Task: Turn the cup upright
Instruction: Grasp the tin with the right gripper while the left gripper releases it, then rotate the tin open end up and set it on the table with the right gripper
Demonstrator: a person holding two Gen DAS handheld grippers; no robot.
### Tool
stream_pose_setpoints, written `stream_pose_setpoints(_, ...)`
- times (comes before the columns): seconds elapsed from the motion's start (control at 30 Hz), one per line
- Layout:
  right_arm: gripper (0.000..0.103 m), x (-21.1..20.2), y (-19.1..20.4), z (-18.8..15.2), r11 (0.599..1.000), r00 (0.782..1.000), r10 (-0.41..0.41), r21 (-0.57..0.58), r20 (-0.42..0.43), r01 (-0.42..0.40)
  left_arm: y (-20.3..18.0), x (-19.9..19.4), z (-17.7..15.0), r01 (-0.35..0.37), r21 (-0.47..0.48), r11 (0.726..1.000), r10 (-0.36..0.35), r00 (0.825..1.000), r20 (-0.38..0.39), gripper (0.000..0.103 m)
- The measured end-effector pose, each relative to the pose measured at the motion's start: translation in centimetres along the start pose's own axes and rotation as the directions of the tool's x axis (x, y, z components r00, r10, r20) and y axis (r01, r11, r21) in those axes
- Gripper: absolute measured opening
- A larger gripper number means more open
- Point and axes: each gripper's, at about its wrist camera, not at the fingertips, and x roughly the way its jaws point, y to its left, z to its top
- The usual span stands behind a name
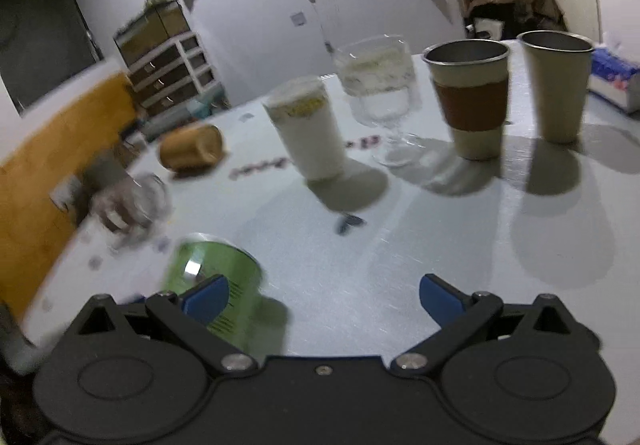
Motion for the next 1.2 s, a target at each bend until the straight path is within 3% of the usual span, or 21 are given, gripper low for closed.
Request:
stream_pose_setpoints(0.1, 0.103, 1.0, 1.2, 1.6, 0.997, 0.996, 0.073, 0.002, -0.047, -0.073, -0.2, -0.1, -0.1, -0.001, 0.01, 1.0, 0.001, 1.0, 0.003, 0.082)
stream_pose_setpoints(0.23, 0.102, 3.9, 3.4, 3.3, 0.988, 0.974, 0.147, -0.029, -0.173, -0.154, -0.3, -0.1, -0.3, 0.006, 0.015, 1.0, -0.006, 1.0, 0.002, 0.082)
stream_pose_setpoints(0.4, 0.098, 7.0, 5.1, 4.5, 0.988, 0.949, 0.127, -0.047, -0.29, -0.146, -0.2, -0.2, -0.4, 0.016, 0.016, 1.0, -0.016, 1.0, 0.003, 0.082)
stream_pose_setpoints(0.63, 0.082, 8.4, 6.4, 4.2, 0.982, 0.924, 0.067, -0.137, -0.376, -0.127, 0.0, -0.6, -0.2, 0.022, 0.011, 1.0, -0.022, 1.0, 0.016, 0.082)
stream_pose_setpoints(0.67, 0.076, 8.4, 6.6, 4.2, 0.981, 0.924, 0.066, -0.145, -0.377, -0.129, 0.1, -0.6, -0.2, 0.022, 0.009, 1.0, -0.022, 1.0, 0.018, 0.082)
stream_pose_setpoints(0.77, 0.076, 7.5, 7.3, 4.6, 0.971, 0.933, 0.054, -0.198, -0.357, -0.132, 0.4, -1.0, -0.2, 0.01, 0.001, 1.0, -0.01, 1.0, 0.028, 0.082)
stream_pose_setpoints(1.0, 0.075, 5.6, 9.4, 6.2, 0.941, 0.983, 0.061, -0.32, -0.17, -0.114, 0.8, -1.9, 0.3, -0.021, 0.006, 1.0, 0.02, 0.998, 0.054, 0.082)
stream_pose_setpoints(1.07, 0.032, 6.0, 10.2, 6.5, 0.925, 0.992, 0.055, -0.369, -0.117, -0.095, 0.9, -2.2, 0.4, -0.03, 0.008, 1.0, 0.029, 0.998, 0.06, 0.082)
stream_pose_setpoints(1.1, 0.029, 6.4, 10.6, 6.8, 0.921, 0.994, 0.058, -0.378, -0.094, -0.09, 1.0, -2.3, 0.4, -0.033, 0.008, 0.999, 0.032, 0.998, 0.062, 0.082)
stream_pose_setpoints(1.2, 0.032, 8.0, 11.7, 8.0, 0.918, 1.0, 0.006, -0.396, -0.01, -0.009, 1.2, -2.6, 0.4, -0.039, 0.009, 0.999, 0.038, 0.997, 0.062, 0.082)
